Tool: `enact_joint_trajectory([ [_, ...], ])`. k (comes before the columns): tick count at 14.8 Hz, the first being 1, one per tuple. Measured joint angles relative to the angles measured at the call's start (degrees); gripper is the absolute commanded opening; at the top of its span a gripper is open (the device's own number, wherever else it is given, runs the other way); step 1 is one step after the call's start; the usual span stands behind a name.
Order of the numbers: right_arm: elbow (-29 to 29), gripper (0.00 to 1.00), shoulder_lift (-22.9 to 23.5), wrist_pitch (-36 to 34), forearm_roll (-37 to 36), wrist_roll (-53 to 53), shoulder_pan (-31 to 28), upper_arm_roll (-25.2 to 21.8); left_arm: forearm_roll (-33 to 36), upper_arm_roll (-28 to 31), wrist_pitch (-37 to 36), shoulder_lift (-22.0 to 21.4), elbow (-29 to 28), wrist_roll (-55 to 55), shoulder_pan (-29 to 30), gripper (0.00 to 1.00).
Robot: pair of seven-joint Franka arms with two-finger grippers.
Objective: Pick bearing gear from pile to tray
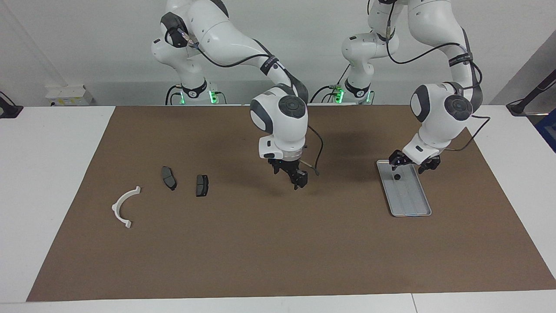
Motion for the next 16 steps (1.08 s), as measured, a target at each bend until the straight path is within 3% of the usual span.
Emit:
enact_joint_trajectory([
  [8, 0.51, 1.0, -6.47, -2.89, 0.08, -25.87, -11.59, 0.09, -0.84, -0.81, -4.82, -0.39, 5.9, -32.48, -18.41, 1.0],
  [11, 0.51, 1.0, -7.25, -3.47, 0.09, -38.58, -16.08, 0.1, -3.38, -0.86, -5.99, 0.34, 10.55, -40.66, -24.69, 1.0],
  [16, 0.51, 1.0, -8.49, -4.94, 0.1, -58.43, -23.63, 0.1, -3.25, -0.76, -5.11, 4.16, 12.23, -48.82, -31.62, 1.0],
])
